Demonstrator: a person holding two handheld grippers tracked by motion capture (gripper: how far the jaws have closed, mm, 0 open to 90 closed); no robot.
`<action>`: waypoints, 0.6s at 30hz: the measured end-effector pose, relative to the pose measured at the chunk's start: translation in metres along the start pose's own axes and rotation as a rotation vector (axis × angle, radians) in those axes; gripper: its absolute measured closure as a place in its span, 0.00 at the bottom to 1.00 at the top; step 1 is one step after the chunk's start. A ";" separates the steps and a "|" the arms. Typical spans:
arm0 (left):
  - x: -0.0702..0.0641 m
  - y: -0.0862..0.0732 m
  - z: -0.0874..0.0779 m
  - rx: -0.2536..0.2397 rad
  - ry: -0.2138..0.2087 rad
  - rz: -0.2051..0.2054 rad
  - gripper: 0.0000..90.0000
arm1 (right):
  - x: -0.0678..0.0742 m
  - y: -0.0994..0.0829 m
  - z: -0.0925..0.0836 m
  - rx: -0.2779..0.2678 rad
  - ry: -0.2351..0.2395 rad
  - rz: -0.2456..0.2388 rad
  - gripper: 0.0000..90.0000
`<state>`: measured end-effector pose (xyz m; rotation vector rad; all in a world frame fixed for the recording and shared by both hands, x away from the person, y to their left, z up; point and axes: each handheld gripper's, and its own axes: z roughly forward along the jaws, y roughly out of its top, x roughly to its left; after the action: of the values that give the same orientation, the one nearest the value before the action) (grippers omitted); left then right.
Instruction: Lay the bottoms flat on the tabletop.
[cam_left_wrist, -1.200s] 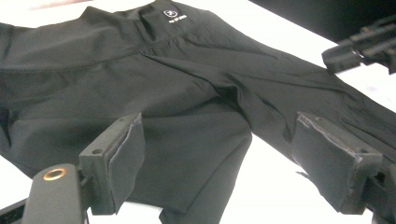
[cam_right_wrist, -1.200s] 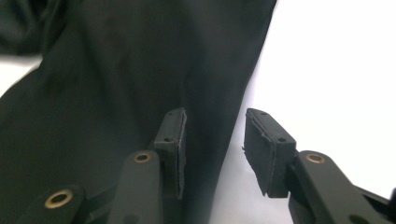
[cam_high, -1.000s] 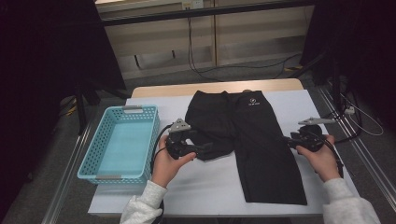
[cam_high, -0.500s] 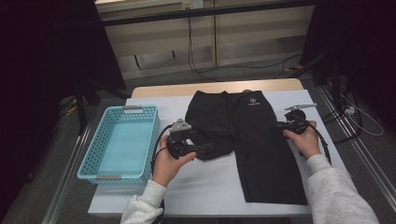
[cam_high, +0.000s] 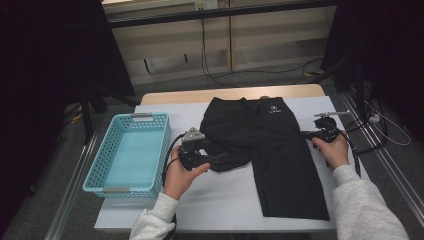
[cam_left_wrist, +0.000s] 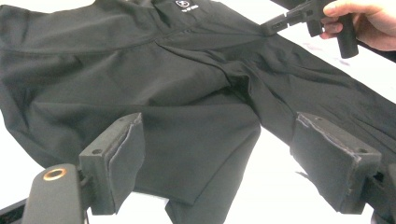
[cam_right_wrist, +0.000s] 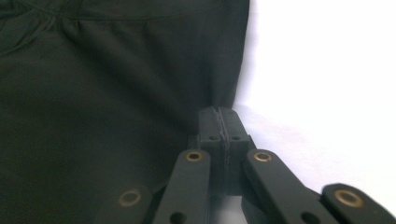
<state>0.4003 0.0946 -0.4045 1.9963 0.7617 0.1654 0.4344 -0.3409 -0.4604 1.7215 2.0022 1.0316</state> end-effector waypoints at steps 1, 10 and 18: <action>0.000 0.000 0.000 0.000 -0.002 0.002 0.20 | -0.001 0.000 -0.001 0.001 -0.008 0.000 1.00; -0.001 0.001 0.003 0.010 -0.009 0.004 0.20 | -0.014 -0.003 -0.009 0.003 -0.027 0.030 1.00; -0.002 0.000 0.003 0.012 -0.008 0.003 0.20 | -0.016 -0.005 -0.016 0.016 -0.065 -0.006 1.00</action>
<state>0.4000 0.0918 -0.4055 2.0082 0.7568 0.1550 0.4241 -0.3616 -0.4568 1.7340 1.9798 0.9477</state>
